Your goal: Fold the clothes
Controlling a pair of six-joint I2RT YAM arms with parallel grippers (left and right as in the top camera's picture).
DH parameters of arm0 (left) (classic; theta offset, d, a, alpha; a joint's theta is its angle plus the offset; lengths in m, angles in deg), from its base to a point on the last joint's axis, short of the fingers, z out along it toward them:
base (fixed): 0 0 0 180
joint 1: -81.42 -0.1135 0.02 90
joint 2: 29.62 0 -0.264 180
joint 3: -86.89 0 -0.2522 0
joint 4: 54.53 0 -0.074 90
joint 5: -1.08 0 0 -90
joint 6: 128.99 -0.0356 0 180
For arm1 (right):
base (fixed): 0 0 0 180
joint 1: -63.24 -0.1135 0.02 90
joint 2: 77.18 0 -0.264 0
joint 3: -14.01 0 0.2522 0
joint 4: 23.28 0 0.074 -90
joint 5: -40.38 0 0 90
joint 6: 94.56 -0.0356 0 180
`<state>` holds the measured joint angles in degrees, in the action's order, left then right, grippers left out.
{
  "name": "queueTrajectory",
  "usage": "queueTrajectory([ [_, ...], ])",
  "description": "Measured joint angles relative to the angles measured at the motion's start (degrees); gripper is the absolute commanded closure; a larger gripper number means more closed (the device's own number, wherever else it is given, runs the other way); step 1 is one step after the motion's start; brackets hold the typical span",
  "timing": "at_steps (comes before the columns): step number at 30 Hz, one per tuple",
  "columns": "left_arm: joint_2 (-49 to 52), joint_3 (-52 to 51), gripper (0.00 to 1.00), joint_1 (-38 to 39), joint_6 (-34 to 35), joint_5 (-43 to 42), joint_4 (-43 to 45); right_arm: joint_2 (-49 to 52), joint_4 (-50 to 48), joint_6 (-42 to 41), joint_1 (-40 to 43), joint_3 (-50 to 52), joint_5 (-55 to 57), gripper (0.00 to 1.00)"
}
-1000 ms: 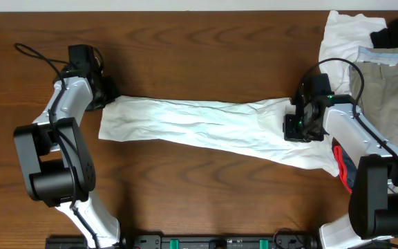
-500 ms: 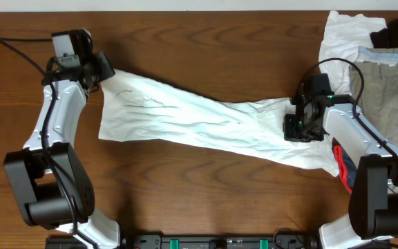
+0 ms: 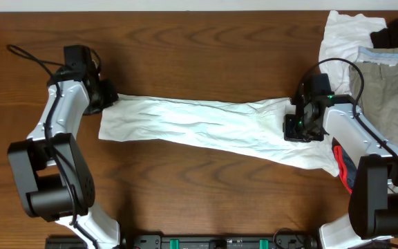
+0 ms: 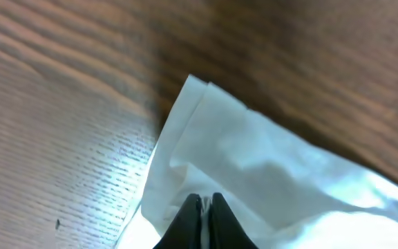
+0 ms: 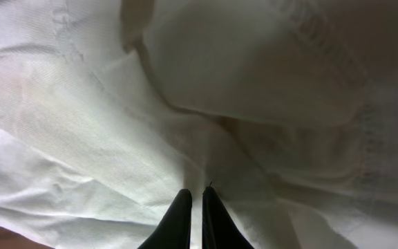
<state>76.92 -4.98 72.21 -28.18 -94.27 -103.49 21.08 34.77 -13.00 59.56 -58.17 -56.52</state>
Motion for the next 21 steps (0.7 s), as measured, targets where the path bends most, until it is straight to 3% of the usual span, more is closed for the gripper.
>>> queueTrajectory([
  [2, 0.04, -0.04, 0.52, 0.0, -0.26, 0.04, -0.2, 0.0, 0.0, 0.0, 0.0, 0.0, 0.0, 0.94],
  [4, 0.02, -0.04, 0.46, 0.0, -0.72, 0.37, -0.44, 0.0, 0.0, 0.0, 0.0, 0.0, 0.0, 0.94],
  [11, 0.04, -0.04, 0.43, 0.0, -1.2, 6.43, -1.6, 0.0, -0.04, 0.0, 0.0, 0.0, 0.0, 0.94],
  [21, -0.74, -0.04, 0.37, 0.0, -1.42, 4.9, -0.28, 0.0, -0.13, 0.0, 0.0, 0.0, 0.02, 0.94],
])
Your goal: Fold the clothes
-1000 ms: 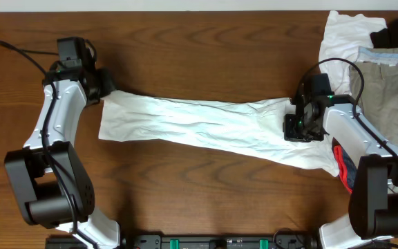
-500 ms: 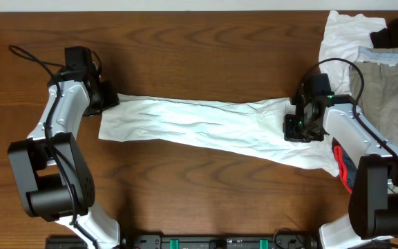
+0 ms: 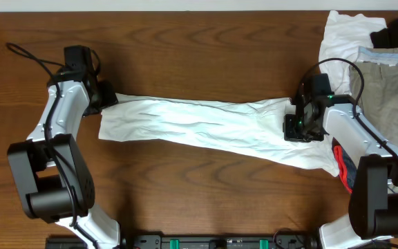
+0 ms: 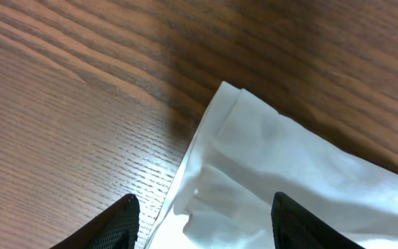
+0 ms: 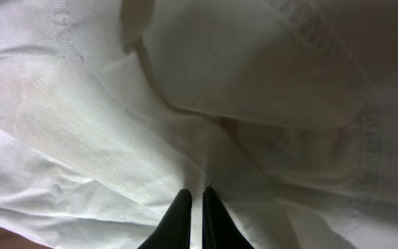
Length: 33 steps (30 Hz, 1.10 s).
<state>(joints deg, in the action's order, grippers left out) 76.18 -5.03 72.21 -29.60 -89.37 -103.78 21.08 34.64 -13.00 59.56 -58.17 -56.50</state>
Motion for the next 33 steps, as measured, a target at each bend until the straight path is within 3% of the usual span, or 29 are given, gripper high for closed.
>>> queueTrajectory([
  [9, -1.57, 0.0, 0.38, 0.48, -0.22, -5.75, -0.22, 0.0, -0.02, 0.0, 0.0, 0.0, 0.0, 0.94],
  [20, -1.57, 0.0, 0.39, 1.62, -0.42, -6.4, 0.87, 0.0, 0.13, 0.0, 0.0, 0.0, 0.0, 0.94],
  [26, -1.55, 0.0, 0.68, 1.9, -0.48, -10.03, 7.1, 0.0, 0.11, 0.0, 0.0, 0.0, 0.0, 0.94],
  [33, -1.49, 0.0, 0.69, 7.45, -1.75, -12.66, 10.78, 0.0, 0.11, 0.0, 0.0, 0.0, 0.0, 0.94],
])
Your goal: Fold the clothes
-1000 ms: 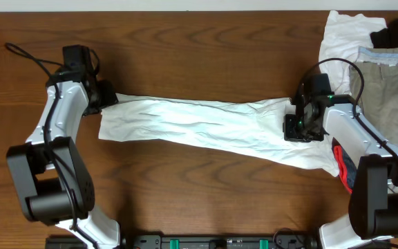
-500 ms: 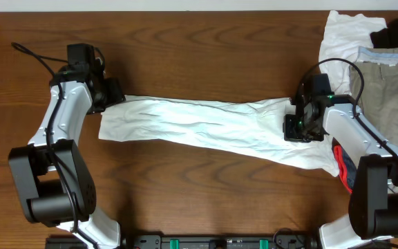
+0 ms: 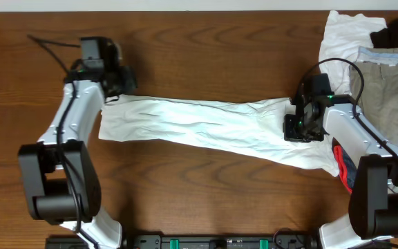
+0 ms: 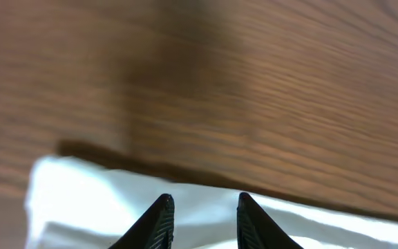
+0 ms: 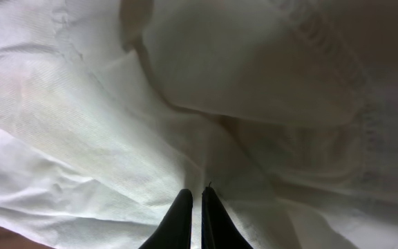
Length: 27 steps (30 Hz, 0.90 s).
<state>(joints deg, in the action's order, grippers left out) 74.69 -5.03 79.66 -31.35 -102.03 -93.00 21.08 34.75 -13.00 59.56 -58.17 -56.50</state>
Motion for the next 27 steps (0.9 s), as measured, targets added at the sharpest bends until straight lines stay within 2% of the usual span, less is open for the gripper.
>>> queueTrajectory([
  [6, 2.14, 0.0, 0.69, 4.98, -1.31, 2.8, 0.7, 0.0, 0.44, 0.0, 0.0, 0.0, 0.0, 0.94],
  [15, 6.78, 0.0, 0.69, 5.14, -1.73, 4.52, -2.1, 0.0, 0.48, 0.0, 0.0, 0.0, 0.0, 0.94],
  [19, 6.88, 0.07, 0.69, 5.14, -1.73, 4.63, -10.47, 0.0, 0.46, 0.0, 0.0, 0.0, 0.0, 0.94],
  [23, 6.88, 0.0, 0.78, 5.14, -1.73, 4.79, -21.27, 0.0, 0.2, 0.0, 0.0, 0.02, 0.0, 0.94],
  [27, 6.88, 0.0, 0.81, 5.14, -1.9, 7.37, -25.0, 0.0, 0.2, 0.0, 0.0, 0.02, 0.0, 0.94],
])
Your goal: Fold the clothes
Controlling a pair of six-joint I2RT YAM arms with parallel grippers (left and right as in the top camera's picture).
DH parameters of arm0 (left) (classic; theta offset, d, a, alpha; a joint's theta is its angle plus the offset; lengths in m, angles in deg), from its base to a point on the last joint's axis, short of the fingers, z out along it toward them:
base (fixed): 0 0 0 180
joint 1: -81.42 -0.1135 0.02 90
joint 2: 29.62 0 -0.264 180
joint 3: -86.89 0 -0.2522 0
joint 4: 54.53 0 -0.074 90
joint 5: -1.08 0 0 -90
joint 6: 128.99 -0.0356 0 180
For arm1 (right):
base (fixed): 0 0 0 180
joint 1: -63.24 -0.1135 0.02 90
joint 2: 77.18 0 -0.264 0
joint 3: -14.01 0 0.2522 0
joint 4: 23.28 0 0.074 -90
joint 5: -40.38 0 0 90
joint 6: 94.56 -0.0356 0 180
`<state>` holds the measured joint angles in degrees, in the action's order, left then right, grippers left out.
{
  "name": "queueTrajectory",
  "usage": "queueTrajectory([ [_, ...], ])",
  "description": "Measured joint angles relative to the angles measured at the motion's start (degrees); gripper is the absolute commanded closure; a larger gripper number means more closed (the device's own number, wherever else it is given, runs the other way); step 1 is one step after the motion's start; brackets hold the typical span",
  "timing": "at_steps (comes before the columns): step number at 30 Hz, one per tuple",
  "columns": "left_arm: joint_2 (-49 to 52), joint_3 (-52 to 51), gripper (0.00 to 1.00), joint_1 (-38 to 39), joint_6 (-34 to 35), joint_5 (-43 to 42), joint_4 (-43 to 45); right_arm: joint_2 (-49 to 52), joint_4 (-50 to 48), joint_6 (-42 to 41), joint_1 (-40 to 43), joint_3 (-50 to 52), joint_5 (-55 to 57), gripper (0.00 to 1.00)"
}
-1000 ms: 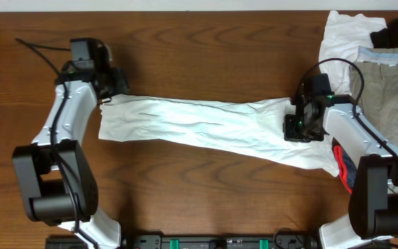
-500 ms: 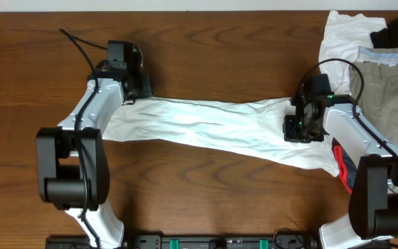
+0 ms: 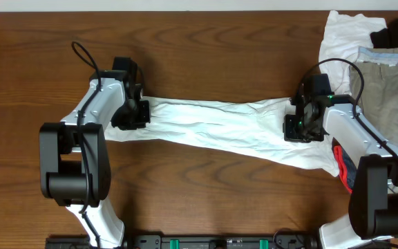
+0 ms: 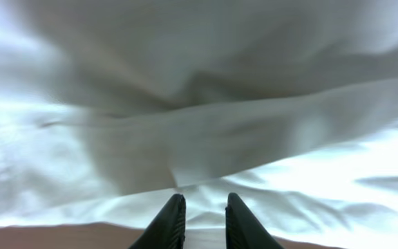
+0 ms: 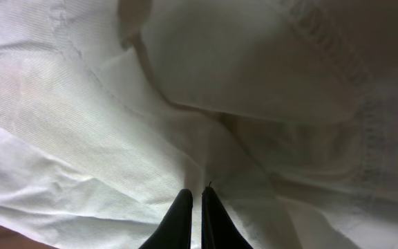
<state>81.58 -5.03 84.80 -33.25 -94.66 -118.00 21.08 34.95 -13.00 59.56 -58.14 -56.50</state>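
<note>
A long white garment [image 3: 213, 124] lies stretched across the wooden table [image 3: 199, 48]. In the overhead view my left gripper [image 3: 131, 115] rests on its left part. The left wrist view shows this gripper [image 4: 204, 211] open, its two dark fingers [image 4: 173, 218] apart over creased white cloth [image 4: 206, 131]. My right gripper [image 3: 301, 126] sits on the garment's right end. In the right wrist view the right gripper [image 5: 193, 204] is shut, pinching a fold of the white fabric [image 5: 116, 124]. The garment's left edge is partly hidden under my left arm.
A heap of other clothes lies at the back right: a white shirt [image 3: 342, 33], a khaki garment [image 3: 385, 90] and a dark item. Something red [image 3: 341, 163] shows beside my right arm. A black cable [image 3: 81, 52] trails from the left arm.
My left gripper has moved from over the wood beyond the garment's far left edge to the right and nearer, onto the cloth, still open. The right gripper has not moved.
My left gripper was first shut on the garment's far left corner, then stood open beside it with the corner let go. Later it was over bare wood behind the cloth, and now over the cloth itself. The right gripper stayed shut on the right end throughout.
</note>
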Motion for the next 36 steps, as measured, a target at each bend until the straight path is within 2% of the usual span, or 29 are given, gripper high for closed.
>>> queueTrajectory([
  [4, 0.0, 0.0, 0.9, -0.17, 0.0, 3.89, 0.66, 0.0, -0.02, 0.0, 0.0, 0.0, 0.0, 0.94],
  [11, -1.33, 0.0, 0.89, -0.33, -0.07, 6.21, 2.27, 0.0, -0.02, 0.0, 0.0, 0.0, 0.0, 0.94],
  [12, -2.29, 0.0, 0.77, -0.33, -0.13, 6.25, 2.45, 0.0, -0.02, 0.0, 0.0, 0.0, 0.02, 0.94],
  [13, -3.34, 0.0, 0.6, -0.35, -0.46, 6.32, 2.73, 0.0, 0.0, 0.0, 0.0, 0.0, 0.02, 0.94],
  [15, -5.97, 0.0, 0.37, -0.46, -0.26, 6.45, 3.26, 0.0, 0.0, 0.04, 0.0, 0.0, 0.11, 0.94],
  [16, -7.8, 0.0, 0.29, -0.74, -0.2, 6.4, 3.39, 0.0, 0.02, 0.15, 0.0, 0.0, 0.2, 0.94],
  [18, -10.32, 0.0, 0.22, -1.75, -0.39, 6.4, 3.48, 0.0, 0.02, 0.33, 0.0, 0.0, 0.24, 0.94],
  [22, -11.8, 0.04, 0.17, -5.73, -0.04, 5.66, 3.54, 0.0, 0.02, 0.44, 0.0, 0.0, 0.24, 0.94],
  [30, -6.05, 0.04, 0.16, -15.72, -2.25, -4.07, 4.5, 0.0, 0.02, 0.46, 0.0, 0.0, 0.24, 0.94],
  [36, -1.62, 0.04, 0.14, -17.31, -6.16, -10.99, 6.99, 0.0, 0.0, 0.46, 0.0, 0.0, 0.24, 0.94],
])
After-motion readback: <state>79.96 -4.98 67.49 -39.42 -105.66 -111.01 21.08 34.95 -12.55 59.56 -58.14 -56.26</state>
